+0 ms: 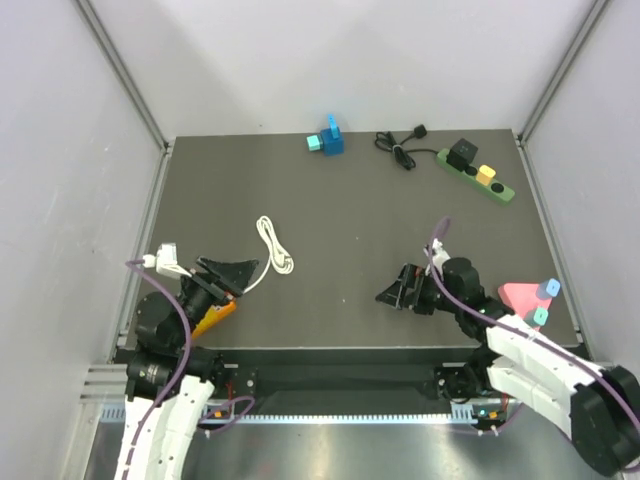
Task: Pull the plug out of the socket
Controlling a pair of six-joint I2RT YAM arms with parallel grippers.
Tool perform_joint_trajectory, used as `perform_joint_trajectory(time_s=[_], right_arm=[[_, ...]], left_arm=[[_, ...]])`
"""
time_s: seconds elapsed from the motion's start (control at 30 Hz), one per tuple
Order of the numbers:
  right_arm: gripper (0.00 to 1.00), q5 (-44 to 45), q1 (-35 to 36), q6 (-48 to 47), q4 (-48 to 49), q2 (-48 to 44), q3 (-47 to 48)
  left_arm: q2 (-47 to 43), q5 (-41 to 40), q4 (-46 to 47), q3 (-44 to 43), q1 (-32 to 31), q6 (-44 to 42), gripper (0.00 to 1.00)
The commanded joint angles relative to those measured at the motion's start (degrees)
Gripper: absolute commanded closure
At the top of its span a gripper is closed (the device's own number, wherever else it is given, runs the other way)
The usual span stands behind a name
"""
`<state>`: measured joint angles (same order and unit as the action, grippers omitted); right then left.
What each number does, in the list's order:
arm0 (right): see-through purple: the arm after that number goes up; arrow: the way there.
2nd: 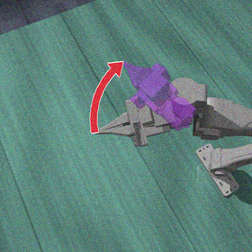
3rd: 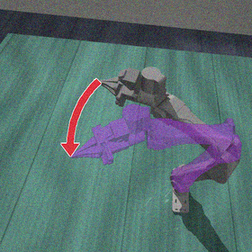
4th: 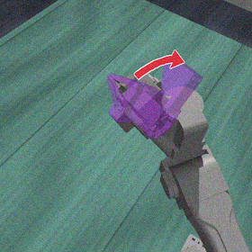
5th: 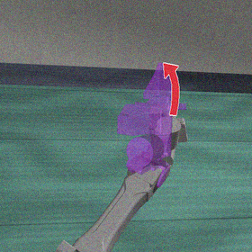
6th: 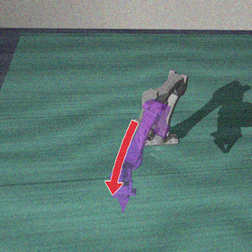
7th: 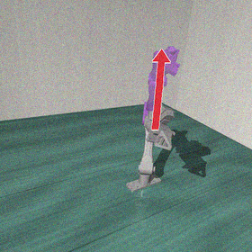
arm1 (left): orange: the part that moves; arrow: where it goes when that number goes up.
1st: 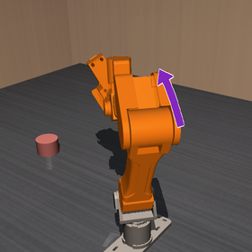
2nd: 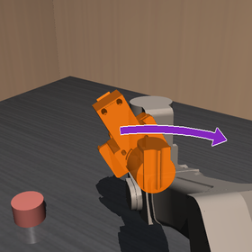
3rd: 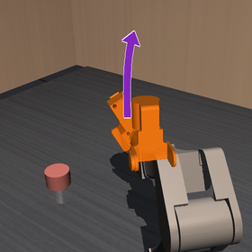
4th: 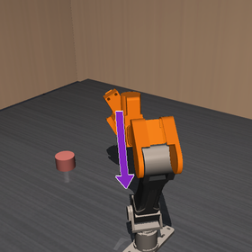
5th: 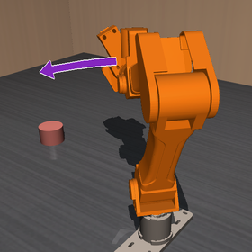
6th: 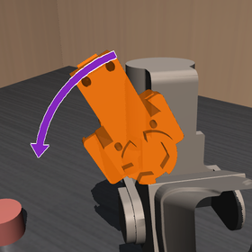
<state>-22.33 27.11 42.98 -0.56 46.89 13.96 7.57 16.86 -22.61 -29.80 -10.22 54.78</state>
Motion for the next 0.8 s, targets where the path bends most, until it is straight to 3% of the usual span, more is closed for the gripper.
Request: perform_joint_trajectory(time_s=[0.0, 0.03, 0.13, 0.27, 0.4, 0.57, 0.7, 0.77], right_arm=[[0.00, -3.76, 0.22, -1.25, 12.30, 4.59, 2.65], [0.00, -4.21, 0.48, -0.45, 19.03, 8.44, 2.66], [0.00, -4.74, 2.94, 0.87, 25.32, 19.67, 6.86], [0.00, -4.48, 9.52, 3.86, 32.97, 34.03, 17.21], [0.00, -0.02, 18.84, 6.05, 34.92, 48.07, 27.16], [0.01, 6.32, 26.04, 10.53, 34.66, 58.47, 37.62], [0.18, 11.77, 31.05, 18.17, 36.50, 66.29, 43.42], [0.34, 12.74, 32.73, 20.46, 36.24, 70.60, 47.28]], left_arm=[[2.53, -8.94, -15.85, -4.82, 0.29, -5.30, 0.02], [2.62, -9.91, -17.54, -7.18, 0.29, -5.48, 0.02], [2.45, -14.48, -24.47, -10.96, 0.20, -5.65, 0.02], [0.95, -11.95, -25.47, -13.08, 0.20, -7.84, 0.02], [0.77, -10.89, -28.45, -15.72, 0.29, -7.94, 0.04], [1.65, -13.07, -34.24, -19.59, 0.20, -10.92, 0.07], [2.27, -14.40, -35.92, -21.44, 0.20, -11.63, 0.11], [2.27, -14.32, -35.92, -21.70, 0.20, -11.72, 0.14]])
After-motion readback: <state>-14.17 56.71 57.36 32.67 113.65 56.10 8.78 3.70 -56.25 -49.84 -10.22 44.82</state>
